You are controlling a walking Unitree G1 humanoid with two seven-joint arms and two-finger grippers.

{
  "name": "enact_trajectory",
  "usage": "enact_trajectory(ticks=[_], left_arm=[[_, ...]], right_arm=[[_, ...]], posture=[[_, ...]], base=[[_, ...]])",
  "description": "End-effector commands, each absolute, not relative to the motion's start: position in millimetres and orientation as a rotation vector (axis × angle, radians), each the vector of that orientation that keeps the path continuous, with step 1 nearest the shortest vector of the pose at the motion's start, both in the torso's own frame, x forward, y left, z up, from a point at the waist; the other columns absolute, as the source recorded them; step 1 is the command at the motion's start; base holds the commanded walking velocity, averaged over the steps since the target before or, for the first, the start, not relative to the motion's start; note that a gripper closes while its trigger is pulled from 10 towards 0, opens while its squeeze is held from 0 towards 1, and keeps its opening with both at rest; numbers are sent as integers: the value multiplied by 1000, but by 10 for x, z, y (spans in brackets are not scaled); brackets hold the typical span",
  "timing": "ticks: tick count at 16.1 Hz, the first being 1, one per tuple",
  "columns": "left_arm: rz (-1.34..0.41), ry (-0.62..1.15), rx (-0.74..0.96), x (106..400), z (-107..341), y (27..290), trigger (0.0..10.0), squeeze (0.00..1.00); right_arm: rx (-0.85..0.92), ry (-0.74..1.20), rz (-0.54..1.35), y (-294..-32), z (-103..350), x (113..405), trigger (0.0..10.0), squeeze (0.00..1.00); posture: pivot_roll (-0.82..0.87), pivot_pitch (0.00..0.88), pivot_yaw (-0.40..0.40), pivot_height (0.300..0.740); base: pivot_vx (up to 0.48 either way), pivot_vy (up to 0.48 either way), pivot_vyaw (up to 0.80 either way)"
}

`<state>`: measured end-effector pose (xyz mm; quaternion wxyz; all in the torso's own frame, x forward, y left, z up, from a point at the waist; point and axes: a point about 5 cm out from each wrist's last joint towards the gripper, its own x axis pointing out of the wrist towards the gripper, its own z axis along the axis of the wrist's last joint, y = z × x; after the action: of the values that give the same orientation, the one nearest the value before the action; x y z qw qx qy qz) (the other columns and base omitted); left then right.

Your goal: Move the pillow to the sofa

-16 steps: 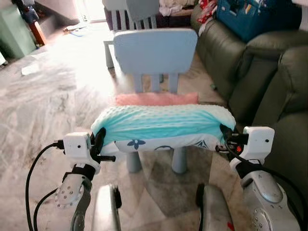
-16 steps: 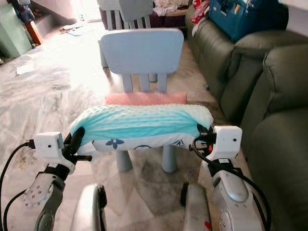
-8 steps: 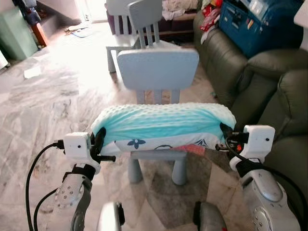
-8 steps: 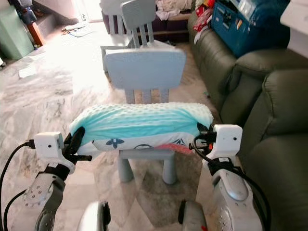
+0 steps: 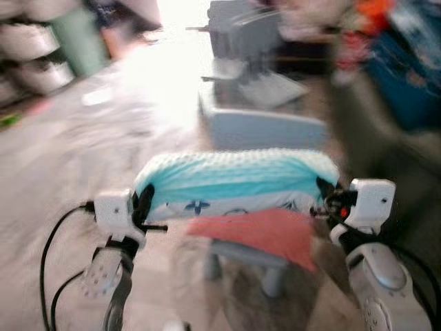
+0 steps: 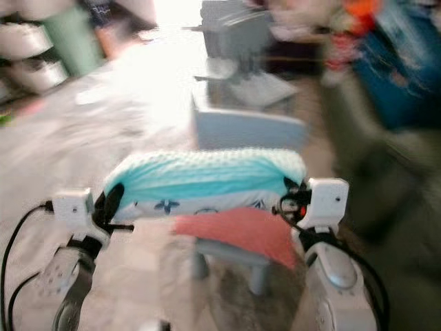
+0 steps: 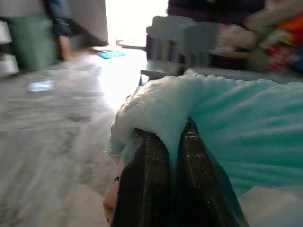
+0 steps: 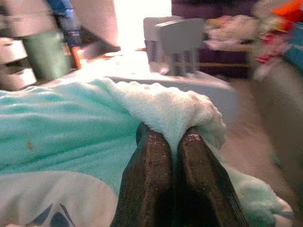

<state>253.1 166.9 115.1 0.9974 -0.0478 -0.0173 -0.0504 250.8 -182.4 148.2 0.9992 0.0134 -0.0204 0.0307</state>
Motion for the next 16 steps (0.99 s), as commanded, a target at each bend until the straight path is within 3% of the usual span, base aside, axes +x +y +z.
enact_trajectory(ticks=[1, 2, 3, 8, 9, 11, 12, 16], left_arm=[[-60, -20, -70, 2515, 1130, 1789, 0, 0], [-62, -10, -69, 2522, 1118, 1776, 1137, 0], [-70, -7, -71, 2525, 1112, 1766, 3608, 0], [-74, 1, -72, 2521, 1098, 1749, 3686, 0], [-83, 11, -67, 2518, 1086, 1743, 7490, 0], [-84, 17, -65, 2521, 1072, 1735, 9451, 0], [-84, 25, -64, 2523, 1068, 1729, 10000, 0], [-88, 52, -61, 2547, 1052, 1711, 10000, 0]], right_arm=[[25, -64, 7, -1905, 1533, 2498, 0, 0], [22, -65, 7, -1908, 1536, 2495, 0, 0], [23, -65, 7, -1910, 1536, 2494, 0, 0], [20, -66, 12, -1910, 1544, 2502, 0, 0], [19, -67, 14, -1907, 1547, 2508, 0, 0], [19, -68, 14, -1915, 1548, 2504, 0, 0], [19, -68, 14, -1914, 1551, 2505, 0, 0], [26, -56, 15, -1909, 1540, 2501, 0, 0]], posture=[[-152, 0, 60, 740], [-154, 0, 61, 740], [-154, 0, 60, 740], [-153, 0, 53, 740], [-153, 0, 53, 740], [-152, 0, 52, 740], [-154, 0, 51, 740], [-155, 0, 44, 740]], base=[[0, 0, 0], [0, 0, 0], [0, 0, 0], [0, 0, 0], [0, 0, 0], [0, 0, 0], [0, 0, 0], [0, 0, 0]])
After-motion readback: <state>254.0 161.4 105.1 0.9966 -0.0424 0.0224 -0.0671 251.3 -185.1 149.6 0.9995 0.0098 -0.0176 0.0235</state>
